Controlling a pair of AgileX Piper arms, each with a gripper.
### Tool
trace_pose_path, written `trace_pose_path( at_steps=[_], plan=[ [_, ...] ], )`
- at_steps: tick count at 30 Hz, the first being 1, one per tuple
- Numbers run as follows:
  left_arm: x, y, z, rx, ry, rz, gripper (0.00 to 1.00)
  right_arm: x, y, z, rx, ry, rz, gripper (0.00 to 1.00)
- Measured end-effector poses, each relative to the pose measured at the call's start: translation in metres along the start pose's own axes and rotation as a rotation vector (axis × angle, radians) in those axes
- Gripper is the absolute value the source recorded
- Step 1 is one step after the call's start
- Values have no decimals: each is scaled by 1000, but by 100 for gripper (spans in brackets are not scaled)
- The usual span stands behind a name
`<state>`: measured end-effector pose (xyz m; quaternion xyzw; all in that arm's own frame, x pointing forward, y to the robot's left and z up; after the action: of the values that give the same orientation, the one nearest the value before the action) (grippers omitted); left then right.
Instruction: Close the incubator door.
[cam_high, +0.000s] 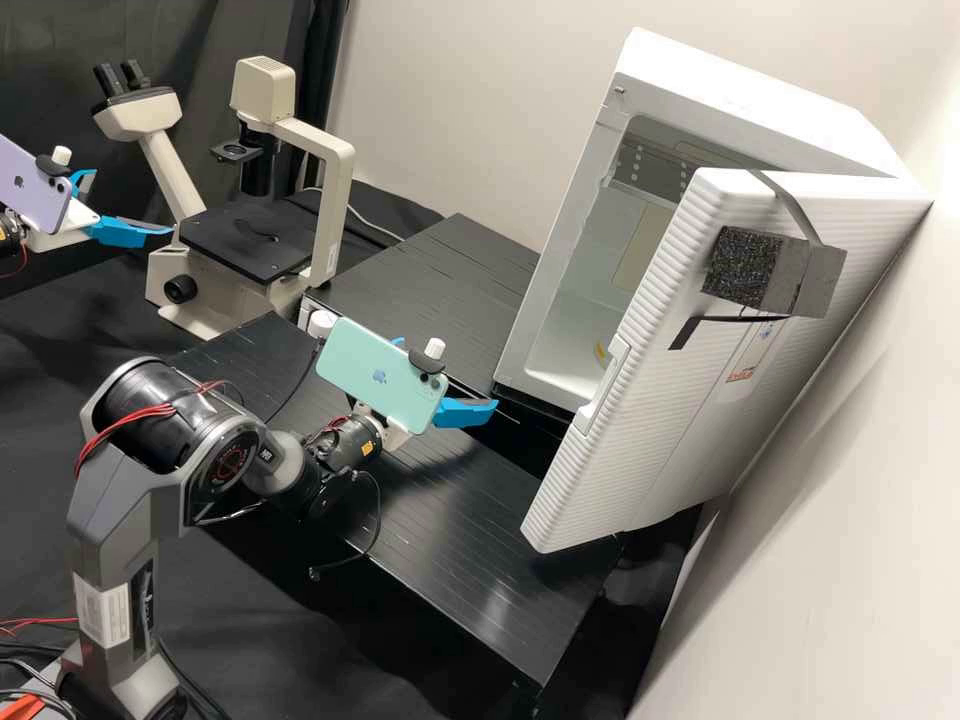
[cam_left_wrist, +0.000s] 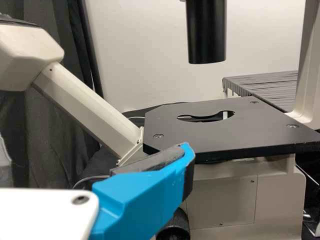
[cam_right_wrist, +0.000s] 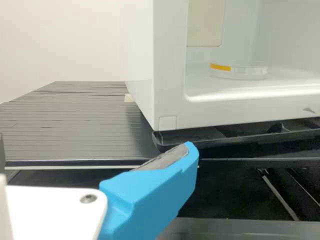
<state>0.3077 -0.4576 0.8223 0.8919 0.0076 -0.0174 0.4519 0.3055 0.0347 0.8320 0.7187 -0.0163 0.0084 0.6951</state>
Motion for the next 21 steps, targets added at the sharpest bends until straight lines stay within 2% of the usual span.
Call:
trace_pose_path(
  at_steps=[10,15,19,21],
  plan=[
    [0,0,0,0,0,0,100,-1,-1,1,0,1,2,100],
    [0,0,0,0,0,0,100,-20,10,3,-1,-8,35,100],
    [0,0,0,0,0,0,100,-46,26,-3,-4,30,118,100],
    [0,0,0,0,0,0,100,-65,37,-12,-6,89,189,100]
  ],
)
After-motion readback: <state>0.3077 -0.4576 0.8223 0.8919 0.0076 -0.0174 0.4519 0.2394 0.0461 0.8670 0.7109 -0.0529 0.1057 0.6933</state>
